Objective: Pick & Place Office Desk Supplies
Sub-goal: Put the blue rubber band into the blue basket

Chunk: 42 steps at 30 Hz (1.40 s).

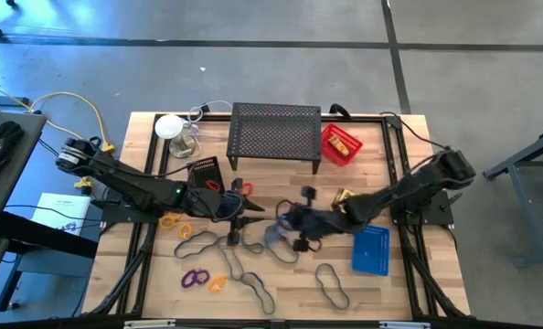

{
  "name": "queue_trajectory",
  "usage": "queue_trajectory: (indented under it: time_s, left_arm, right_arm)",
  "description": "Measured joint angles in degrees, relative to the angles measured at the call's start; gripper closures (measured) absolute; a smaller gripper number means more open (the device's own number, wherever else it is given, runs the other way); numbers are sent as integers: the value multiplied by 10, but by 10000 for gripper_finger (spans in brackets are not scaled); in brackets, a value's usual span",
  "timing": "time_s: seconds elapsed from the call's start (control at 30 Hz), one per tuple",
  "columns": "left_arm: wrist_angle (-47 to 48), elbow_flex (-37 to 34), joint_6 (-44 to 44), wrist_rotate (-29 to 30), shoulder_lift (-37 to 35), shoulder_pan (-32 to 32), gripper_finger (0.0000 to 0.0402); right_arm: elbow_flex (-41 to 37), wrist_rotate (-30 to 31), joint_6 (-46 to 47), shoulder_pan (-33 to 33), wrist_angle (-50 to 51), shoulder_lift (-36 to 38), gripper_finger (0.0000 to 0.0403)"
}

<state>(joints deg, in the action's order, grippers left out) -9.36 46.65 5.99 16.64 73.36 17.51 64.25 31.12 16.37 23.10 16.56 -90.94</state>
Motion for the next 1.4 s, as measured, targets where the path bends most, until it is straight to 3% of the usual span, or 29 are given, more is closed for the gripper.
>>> queue_trajectory:
  time_s: [0.13,0.27,0.37,0.5,0.63,0.87,1.0,1.4]
  left_arm:
    - [-2,0,-2,0,0,-7,289]
    - [-2,0,-1,0,0,-15,289]
    - [-4,0,-1,0,0,-24,289]
    - [-5,0,-1,-2,0,-37,289]
    - [-5,0,5,-2,0,-52,289]
    - [-3,0,30,-2,0,-59,289]
    - [-1,0,30,-2,0,-59,289]
    - [-1,0,24,-2,-1,-67,289]
  right_arm:
    - [1,6,122,64,90,53,400]
    - [1,-52,181,137,154,93,400]
    - [0,-62,232,193,163,124,400]
    - [1,-12,340,249,205,152,400]
    - [1,1,484,284,334,153,400]
    - [0,-13,731,298,529,153,400]
    - [0,-26,793,297,587,151,400]
    - [0,-189,949,294,671,120,400]
